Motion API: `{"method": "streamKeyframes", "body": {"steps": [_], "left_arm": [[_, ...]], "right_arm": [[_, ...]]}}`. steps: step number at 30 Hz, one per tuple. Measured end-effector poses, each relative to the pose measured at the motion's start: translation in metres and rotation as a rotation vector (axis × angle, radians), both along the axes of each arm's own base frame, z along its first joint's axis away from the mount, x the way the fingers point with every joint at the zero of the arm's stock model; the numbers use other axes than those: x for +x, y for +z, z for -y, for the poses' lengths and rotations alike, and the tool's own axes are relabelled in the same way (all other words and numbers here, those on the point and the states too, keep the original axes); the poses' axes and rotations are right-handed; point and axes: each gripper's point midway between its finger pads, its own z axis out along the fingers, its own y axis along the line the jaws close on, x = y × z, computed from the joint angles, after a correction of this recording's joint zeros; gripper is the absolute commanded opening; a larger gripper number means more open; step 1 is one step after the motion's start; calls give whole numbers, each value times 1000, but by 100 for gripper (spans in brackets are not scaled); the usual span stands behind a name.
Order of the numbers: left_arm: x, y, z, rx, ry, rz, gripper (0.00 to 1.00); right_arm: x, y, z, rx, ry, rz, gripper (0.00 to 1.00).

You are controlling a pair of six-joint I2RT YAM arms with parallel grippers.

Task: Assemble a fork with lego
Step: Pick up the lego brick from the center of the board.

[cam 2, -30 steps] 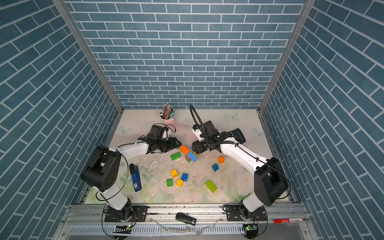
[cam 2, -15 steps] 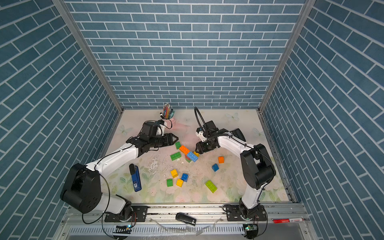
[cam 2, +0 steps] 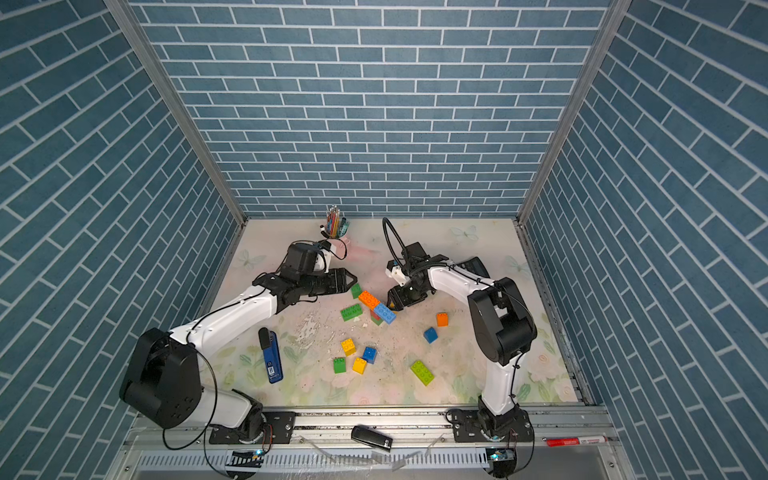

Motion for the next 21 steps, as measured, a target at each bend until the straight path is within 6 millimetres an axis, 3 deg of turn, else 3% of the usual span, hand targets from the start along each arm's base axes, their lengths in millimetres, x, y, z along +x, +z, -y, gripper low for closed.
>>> {"method": "streamKeyframes", "body": {"steps": [21], "left_arm": [[2,-11,0,21,0,-27,65]], "right_arm": [[7,-17,2,-119,23,59,51]]}}
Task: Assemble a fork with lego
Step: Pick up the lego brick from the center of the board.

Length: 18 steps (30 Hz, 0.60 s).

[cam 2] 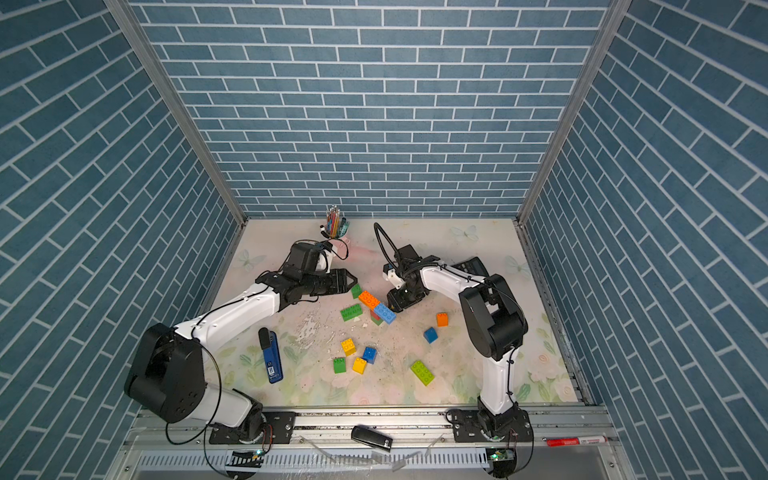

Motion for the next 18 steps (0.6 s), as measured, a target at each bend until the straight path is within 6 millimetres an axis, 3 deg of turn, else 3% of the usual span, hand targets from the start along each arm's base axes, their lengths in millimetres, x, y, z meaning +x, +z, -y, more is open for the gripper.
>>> {"method": "streamKeyframes", "body": {"steps": [18], "left_arm": [[0,-4,1,1,-2,-9,64]], "right_arm": [[6,3,4,-24,-15,37,30]]}}
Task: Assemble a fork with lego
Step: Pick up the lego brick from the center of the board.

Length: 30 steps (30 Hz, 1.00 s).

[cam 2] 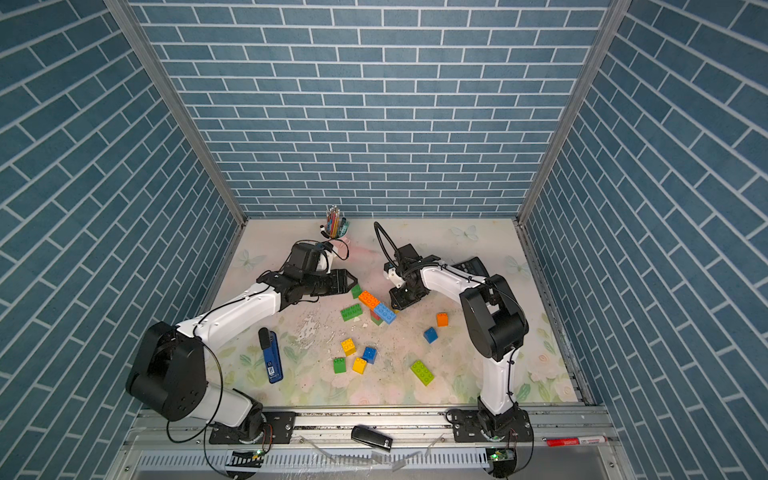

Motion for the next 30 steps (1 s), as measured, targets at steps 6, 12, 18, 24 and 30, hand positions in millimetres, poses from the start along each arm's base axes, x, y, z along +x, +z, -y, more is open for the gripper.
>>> {"method": "streamKeyframes", "body": {"steps": [6,12,18,24,30], "left_arm": [[1,2,2,-14,1,5,64],[-1,-1,3,-29,-2,-1,64],[-3,-5,3,-33,1,-9,64],[-4,-1,2,-40,4,0,64],[-4,-2,2,-48,11,-2,64]], "right_arm": [[6,7,9,-48,-20,50,19],[9,11,26,-124,-53,83,9],[8,7,39,-190,-84,81,0],[8,2,49,-246,-100,85,0],[7,-1,53,-270,-102,80,0]]}}
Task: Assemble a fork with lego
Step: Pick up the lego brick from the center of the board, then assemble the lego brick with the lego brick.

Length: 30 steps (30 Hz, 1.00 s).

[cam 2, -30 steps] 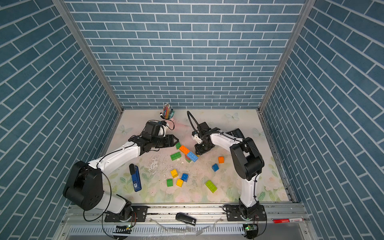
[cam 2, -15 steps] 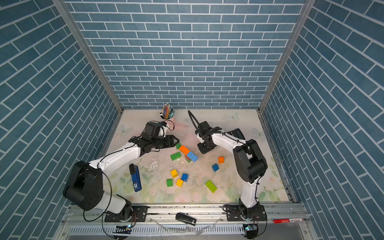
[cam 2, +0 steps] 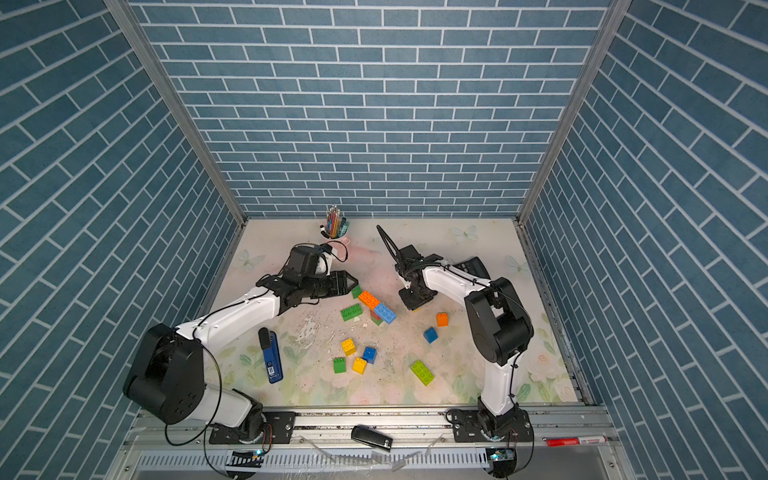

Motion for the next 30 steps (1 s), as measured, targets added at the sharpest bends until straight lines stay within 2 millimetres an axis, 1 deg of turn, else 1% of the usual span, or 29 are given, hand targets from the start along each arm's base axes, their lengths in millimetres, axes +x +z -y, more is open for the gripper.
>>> {"method": "streamKeyframes", "body": {"steps": [4,9,13,16,18,20,23,25,27,30], "left_arm": [[-2,-3,-1,-2,4,-8,64],[-2,-3,-1,-2,4,-9,64],[-2,-3,0,-6,3,-10,64],[-1,0,1,-29,5,-9,64],[1,-1,0,-54,14,-8,64],[1,-5,-3,-71,28,-18,64],[1,-12,-8,-85,55,-39,61],[3,-15,-13,-92,80,-54,60],[6,-20,-17,-96,102,-68,60],[9,-32,-21,-90,123,-105,60]], "right_arm": [[-2,-4,2,-2,-16,1,0],[-1,-4,4,4,-28,26,0],[-1,-2,5,0,-39,39,0],[-5,5,8,0,-45,40,0],[-5,21,6,31,-43,66,0],[-6,46,0,93,-33,103,0],[-7,96,-16,220,15,165,0],[-11,128,-31,295,77,199,0],[-18,148,-46,335,146,209,0],[-32,158,-66,345,240,177,0]]}}
